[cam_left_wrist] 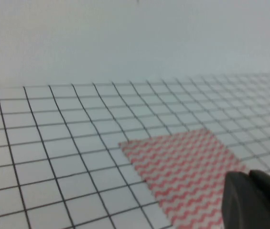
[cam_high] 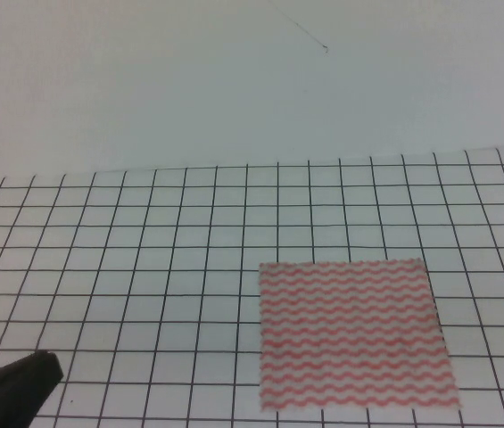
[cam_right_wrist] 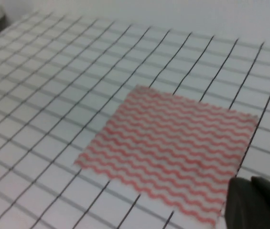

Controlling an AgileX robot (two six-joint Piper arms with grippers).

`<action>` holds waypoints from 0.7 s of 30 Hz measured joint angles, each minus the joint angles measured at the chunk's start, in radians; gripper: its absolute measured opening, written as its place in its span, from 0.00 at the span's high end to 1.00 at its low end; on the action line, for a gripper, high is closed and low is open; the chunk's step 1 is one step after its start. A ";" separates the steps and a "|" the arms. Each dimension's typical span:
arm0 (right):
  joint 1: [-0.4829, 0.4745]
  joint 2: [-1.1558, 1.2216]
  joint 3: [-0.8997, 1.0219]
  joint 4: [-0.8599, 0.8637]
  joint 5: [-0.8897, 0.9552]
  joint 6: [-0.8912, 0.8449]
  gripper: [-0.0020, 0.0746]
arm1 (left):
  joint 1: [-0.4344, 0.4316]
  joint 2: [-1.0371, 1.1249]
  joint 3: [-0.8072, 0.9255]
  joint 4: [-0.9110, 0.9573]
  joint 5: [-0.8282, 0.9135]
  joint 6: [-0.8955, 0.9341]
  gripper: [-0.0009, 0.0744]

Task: Fold towel
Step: 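Fold the patterned cloth into a small square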

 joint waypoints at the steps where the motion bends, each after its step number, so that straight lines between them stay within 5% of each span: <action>1: 0.000 0.037 -0.020 0.000 0.035 -0.028 0.97 | 0.000 0.041 -0.012 0.010 0.020 0.030 0.99; 13: 0.013 0.463 -0.238 0.002 0.237 -0.160 0.97 | -0.058 0.440 -0.179 0.134 0.086 0.197 0.99; 21: 0.194 0.627 -0.310 -0.001 0.151 -0.149 0.97 | -0.184 0.635 -0.303 0.352 0.094 0.076 0.99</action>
